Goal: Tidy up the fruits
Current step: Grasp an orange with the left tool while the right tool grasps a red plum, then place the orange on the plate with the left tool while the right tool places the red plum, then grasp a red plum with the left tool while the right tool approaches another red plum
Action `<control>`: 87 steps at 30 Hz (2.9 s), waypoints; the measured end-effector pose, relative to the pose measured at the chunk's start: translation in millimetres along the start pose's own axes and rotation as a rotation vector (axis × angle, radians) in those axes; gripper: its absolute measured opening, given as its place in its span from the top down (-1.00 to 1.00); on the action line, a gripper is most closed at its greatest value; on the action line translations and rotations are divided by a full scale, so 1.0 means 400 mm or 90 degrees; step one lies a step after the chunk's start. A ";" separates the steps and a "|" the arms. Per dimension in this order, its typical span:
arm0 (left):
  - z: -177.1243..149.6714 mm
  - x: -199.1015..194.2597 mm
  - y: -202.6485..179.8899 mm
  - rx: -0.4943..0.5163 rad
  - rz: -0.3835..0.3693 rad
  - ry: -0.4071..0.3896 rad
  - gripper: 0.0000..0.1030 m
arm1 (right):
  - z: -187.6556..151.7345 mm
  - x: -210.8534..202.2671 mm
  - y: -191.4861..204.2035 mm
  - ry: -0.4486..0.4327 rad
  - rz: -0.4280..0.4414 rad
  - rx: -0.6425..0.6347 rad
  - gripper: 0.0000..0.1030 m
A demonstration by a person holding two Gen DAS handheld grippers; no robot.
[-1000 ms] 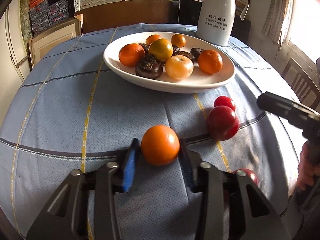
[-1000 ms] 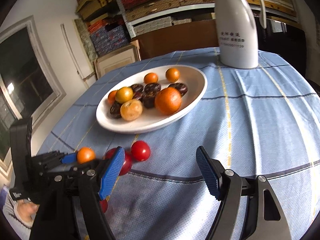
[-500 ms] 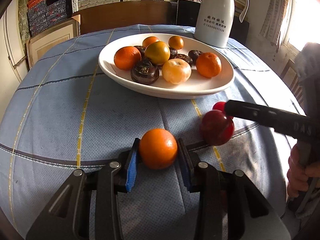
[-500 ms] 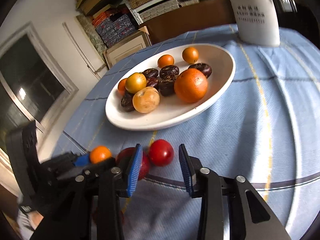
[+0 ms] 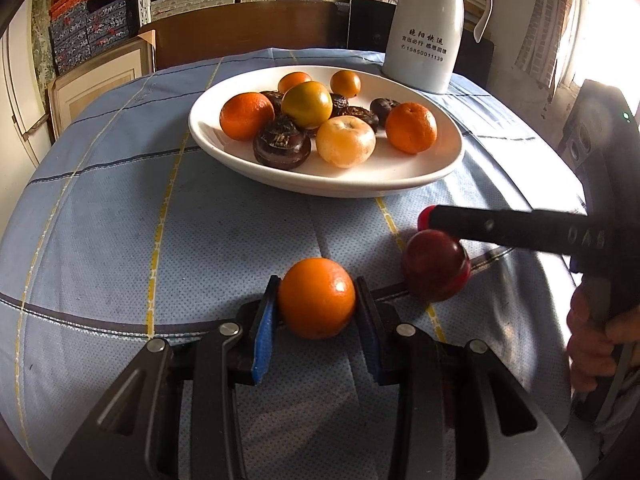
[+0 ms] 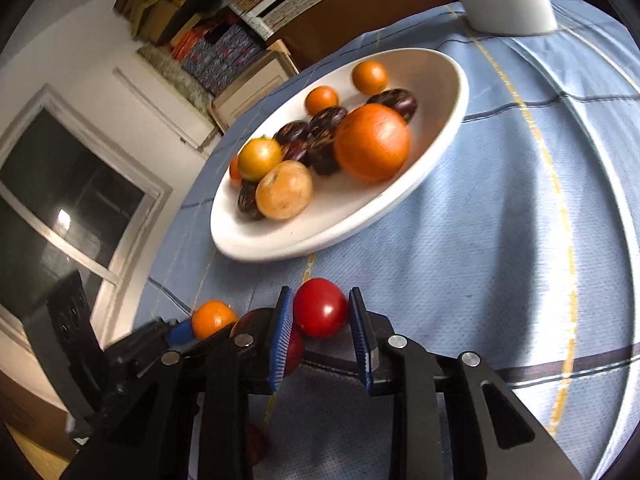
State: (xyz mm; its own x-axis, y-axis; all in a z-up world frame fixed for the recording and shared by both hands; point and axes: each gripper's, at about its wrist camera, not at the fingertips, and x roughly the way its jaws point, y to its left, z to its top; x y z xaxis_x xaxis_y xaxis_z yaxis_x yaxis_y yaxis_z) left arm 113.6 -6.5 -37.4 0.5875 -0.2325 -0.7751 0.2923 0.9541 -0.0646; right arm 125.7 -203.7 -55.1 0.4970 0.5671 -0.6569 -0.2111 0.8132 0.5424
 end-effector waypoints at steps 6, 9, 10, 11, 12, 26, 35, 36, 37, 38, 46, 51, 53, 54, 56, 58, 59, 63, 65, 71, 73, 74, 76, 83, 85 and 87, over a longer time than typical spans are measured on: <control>-0.003 -0.012 -0.013 0.010 -0.011 -0.013 0.33 | -0.015 -0.020 0.016 -0.016 -0.024 -0.034 0.48; -0.004 -0.030 -0.011 0.007 -0.005 -0.032 0.33 | -0.022 -0.059 0.017 -0.041 -0.027 -0.046 0.48; -0.004 -0.038 -0.010 0.004 -0.002 -0.038 0.33 | -0.025 -0.078 0.019 -0.056 -0.033 -0.053 0.48; -0.003 -0.045 -0.009 0.003 -0.002 -0.043 0.33 | -0.026 -0.096 0.015 -0.070 -0.038 -0.058 0.48; 0.001 -0.058 -0.010 0.003 -0.001 -0.054 0.33 | -0.026 -0.116 0.016 -0.089 -0.045 -0.063 0.48; 0.225 0.028 -0.075 0.038 -0.014 -0.070 0.33 | 0.230 -0.057 0.052 -0.145 -0.094 -0.087 0.48; 0.222 0.060 -0.071 0.043 -0.025 -0.068 0.09 | 0.228 -0.005 0.040 -0.130 -0.098 -0.084 0.20; 0.217 0.055 -0.067 0.041 -0.025 -0.071 0.08 | 0.224 -0.016 0.039 -0.133 -0.093 -0.080 0.20; 0.208 0.044 -0.059 0.036 -0.020 -0.078 0.01 | 0.215 -0.032 0.036 -0.138 -0.092 -0.076 0.20; 0.203 0.035 -0.053 0.031 -0.017 -0.082 -0.05 | 0.210 -0.044 0.034 -0.143 -0.093 -0.074 0.17; 0.112 -0.047 0.035 -0.059 -0.005 -0.104 -0.32 | 0.084 -0.121 -0.007 -0.150 -0.091 -0.037 0.00; 0.042 -0.089 0.067 -0.100 0.033 -0.108 -0.59 | -0.004 -0.129 0.029 -0.123 -0.081 -0.074 -0.01; 0.016 -0.105 0.071 -0.105 0.045 -0.108 -0.61 | -0.031 -0.121 0.054 -0.111 -0.077 -0.100 -0.02; 0.006 -0.113 0.072 -0.109 0.043 -0.109 -0.61 | -0.040 -0.116 0.060 -0.104 -0.075 -0.109 -0.03; -0.017 -0.132 0.072 -0.109 0.039 -0.112 -0.63 | -0.059 -0.102 0.076 -0.087 -0.075 -0.129 -0.04; -0.032 -0.148 0.057 -0.096 0.037 -0.117 -0.70 | -0.063 -0.097 0.082 -0.082 -0.080 -0.137 -0.10; -0.040 -0.154 0.048 -0.087 0.034 -0.119 -0.76 | -0.059 -0.100 0.079 -0.084 -0.081 -0.133 -0.16; -0.072 -0.172 -0.027 -0.011 -0.008 -0.117 -0.78 | -0.044 -0.124 0.042 -0.107 -0.101 -0.081 -0.40; -0.084 -0.171 -0.080 0.049 -0.012 -0.111 -0.79 | -0.033 -0.133 0.010 -0.111 -0.097 -0.043 -0.40; -0.105 -0.165 -0.175 0.153 -0.020 -0.104 -0.80 | -0.020 -0.151 -0.028 -0.124 -0.083 0.008 -0.41; -0.100 -0.146 -0.171 0.147 -0.032 -0.080 -0.80 | -0.019 -0.150 -0.027 -0.123 -0.083 0.007 -0.42; -0.099 -0.139 -0.168 0.141 -0.036 -0.071 -0.80 | -0.018 -0.146 -0.026 -0.121 -0.083 0.006 -0.43; -0.097 -0.130 -0.159 0.125 -0.045 -0.060 -0.78 | -0.016 -0.144 -0.024 -0.119 -0.084 0.003 -0.43; -0.101 -0.092 -0.167 0.125 -0.072 -0.009 -0.31 | -0.017 -0.140 -0.018 -0.113 -0.083 -0.003 -0.43; -0.100 -0.082 -0.170 0.126 -0.084 0.005 -0.24 | -0.018 -0.141 -0.019 -0.113 -0.082 -0.003 -0.43; -0.102 -0.072 -0.170 0.123 -0.096 0.020 -0.13 | -0.018 -0.139 -0.017 -0.111 -0.083 -0.005 -0.43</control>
State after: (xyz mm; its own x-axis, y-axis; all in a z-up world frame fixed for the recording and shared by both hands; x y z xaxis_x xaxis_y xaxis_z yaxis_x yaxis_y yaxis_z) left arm 45.9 -56.8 -36.3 0.5034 -0.3599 -0.7855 0.5150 0.8550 -0.0617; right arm 93.5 -239.8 -26.2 0.6584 0.4261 -0.6205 -0.1413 0.8797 0.4541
